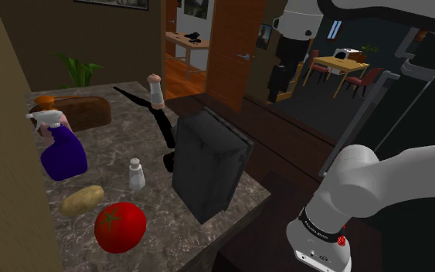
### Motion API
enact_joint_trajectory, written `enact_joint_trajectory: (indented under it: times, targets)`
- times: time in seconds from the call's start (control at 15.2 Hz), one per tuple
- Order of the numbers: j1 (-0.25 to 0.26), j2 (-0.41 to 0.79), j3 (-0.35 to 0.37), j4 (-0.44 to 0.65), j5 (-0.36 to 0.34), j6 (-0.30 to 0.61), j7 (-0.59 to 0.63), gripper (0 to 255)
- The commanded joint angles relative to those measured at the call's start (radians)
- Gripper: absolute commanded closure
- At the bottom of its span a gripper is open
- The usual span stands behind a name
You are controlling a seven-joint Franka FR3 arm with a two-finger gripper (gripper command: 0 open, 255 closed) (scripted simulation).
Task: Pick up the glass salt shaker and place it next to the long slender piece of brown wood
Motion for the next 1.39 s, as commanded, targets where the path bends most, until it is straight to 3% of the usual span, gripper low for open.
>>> enact_joint_trajectory:
  times: [0.0, 0.66, 1.32]
  targets:
    - [0.0, 0.0, 0.0, 0.0, 0.0, 0.0, 0.0, 0]
    - [0.041, 0.203, 0.107, -0.052, 0.119, 0.276, 0.145, 0]
    - [0.07, 0.499, 0.211, 0.025, 0.178, 0.529, 0.272, 0]
